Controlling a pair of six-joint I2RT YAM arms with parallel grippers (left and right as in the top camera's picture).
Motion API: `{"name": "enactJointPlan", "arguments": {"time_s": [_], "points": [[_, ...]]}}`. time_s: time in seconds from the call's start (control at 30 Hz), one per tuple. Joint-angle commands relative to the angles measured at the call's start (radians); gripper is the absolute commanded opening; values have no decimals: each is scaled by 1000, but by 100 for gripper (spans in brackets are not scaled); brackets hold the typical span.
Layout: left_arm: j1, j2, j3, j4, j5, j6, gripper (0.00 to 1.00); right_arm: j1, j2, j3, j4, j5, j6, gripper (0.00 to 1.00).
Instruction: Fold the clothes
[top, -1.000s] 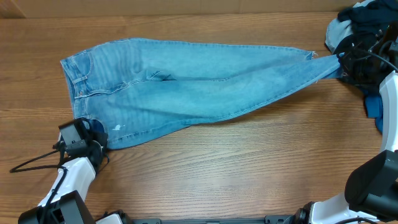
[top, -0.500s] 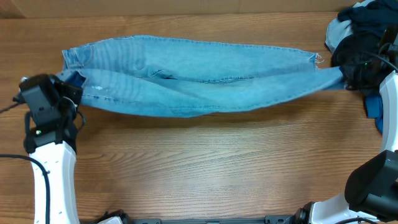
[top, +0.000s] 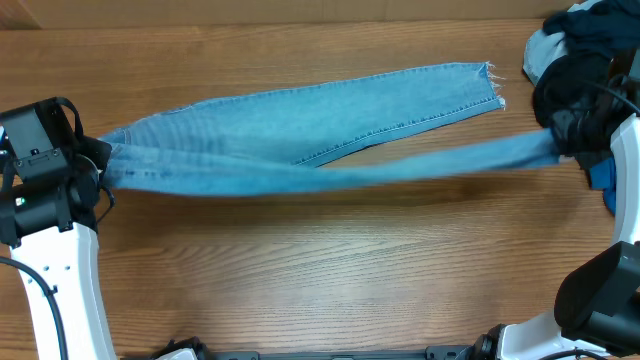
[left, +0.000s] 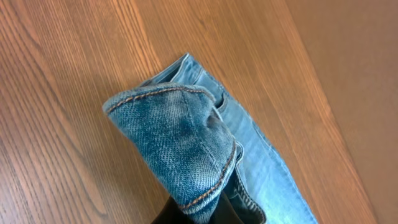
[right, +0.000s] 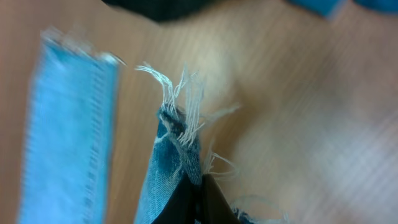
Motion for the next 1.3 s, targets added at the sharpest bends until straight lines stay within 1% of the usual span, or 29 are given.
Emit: {"name": "enactJointPlan", "arguments": {"time_s": [0.0,0.07,0.17,0.33,0.47,0.53,0.67,0.77,0.93,1.13,1.27], "points": [[1,71,40,-3,-31,-58,4,-2,-24,29,141,-11,-22,4],[1,129,40,-2,-7,-80,4,11,-7,29,199,-56,-47,4],[0,201,40,-1,-5,-112,4,44,26,29,246,-57,-65,4],[0,288,40,39,-5,-116,4,128,90,29,338,-41,-91,4],[0,333,40,88,-5,-116,4,163,138,29,413,-24,-52,4],[-1,353,40,132,3,-117,4,164,163,29,454,-30,-19,4],[-1,385,40,169,10,-128,4,164,208,30,525,-62,13,4],[-1,412,40,189,9,-130,4,164,222,30,578,-79,17,4],[0,448,40,238,-8,-143,4,164,235,30,678,-80,72,4],[-9,489,40,312,-16,-150,4,164,291,30,715,-100,132,4],[-14,499,40,331,-67,-177,4,164,320,30,743,-117,147,4]]}}
